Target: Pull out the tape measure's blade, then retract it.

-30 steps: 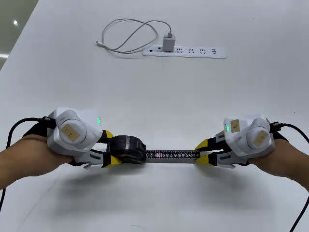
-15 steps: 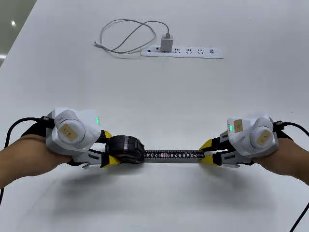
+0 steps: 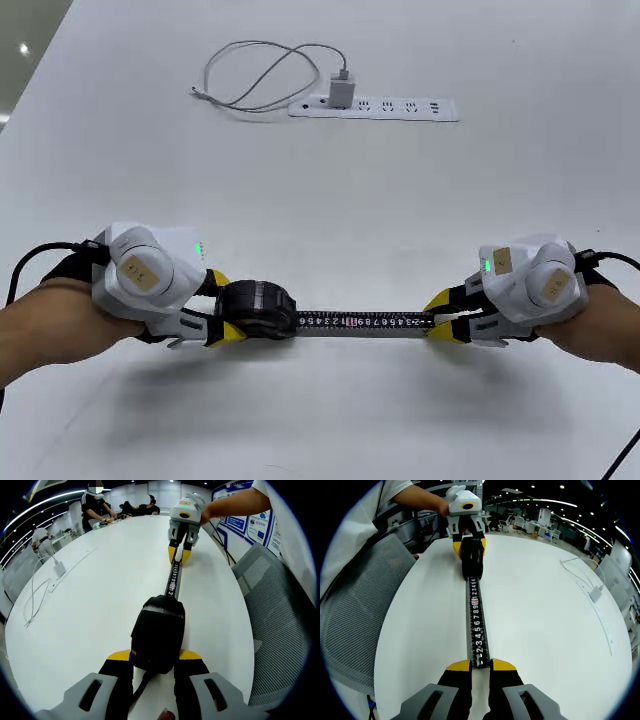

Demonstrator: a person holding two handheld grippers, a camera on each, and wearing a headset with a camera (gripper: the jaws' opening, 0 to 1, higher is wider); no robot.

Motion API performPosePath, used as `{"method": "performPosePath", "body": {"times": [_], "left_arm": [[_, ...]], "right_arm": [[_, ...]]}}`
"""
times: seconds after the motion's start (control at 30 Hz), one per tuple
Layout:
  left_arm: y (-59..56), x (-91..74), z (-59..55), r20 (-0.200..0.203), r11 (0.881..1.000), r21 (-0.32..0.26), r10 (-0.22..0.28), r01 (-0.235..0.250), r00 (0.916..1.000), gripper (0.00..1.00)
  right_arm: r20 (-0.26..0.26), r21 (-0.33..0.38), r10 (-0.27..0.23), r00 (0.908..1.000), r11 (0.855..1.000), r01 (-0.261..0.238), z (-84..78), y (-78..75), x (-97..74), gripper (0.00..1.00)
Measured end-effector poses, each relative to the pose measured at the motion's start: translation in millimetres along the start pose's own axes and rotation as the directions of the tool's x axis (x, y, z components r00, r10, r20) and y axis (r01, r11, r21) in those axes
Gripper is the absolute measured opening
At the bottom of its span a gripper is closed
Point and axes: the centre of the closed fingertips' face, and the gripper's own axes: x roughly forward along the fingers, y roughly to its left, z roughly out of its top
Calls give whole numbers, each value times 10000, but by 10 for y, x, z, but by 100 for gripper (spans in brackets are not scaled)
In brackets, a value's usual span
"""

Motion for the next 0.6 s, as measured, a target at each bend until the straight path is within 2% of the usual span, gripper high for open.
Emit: {"method": "performPosePath", "body": {"times": [0.6], "left_arm": [[-1, -5, 2, -21, 10000, -13, 22, -22, 10000, 26]], "right_arm": [[-425, -115, 36, 9991, 9999, -41, -162, -23, -106, 8]]}}
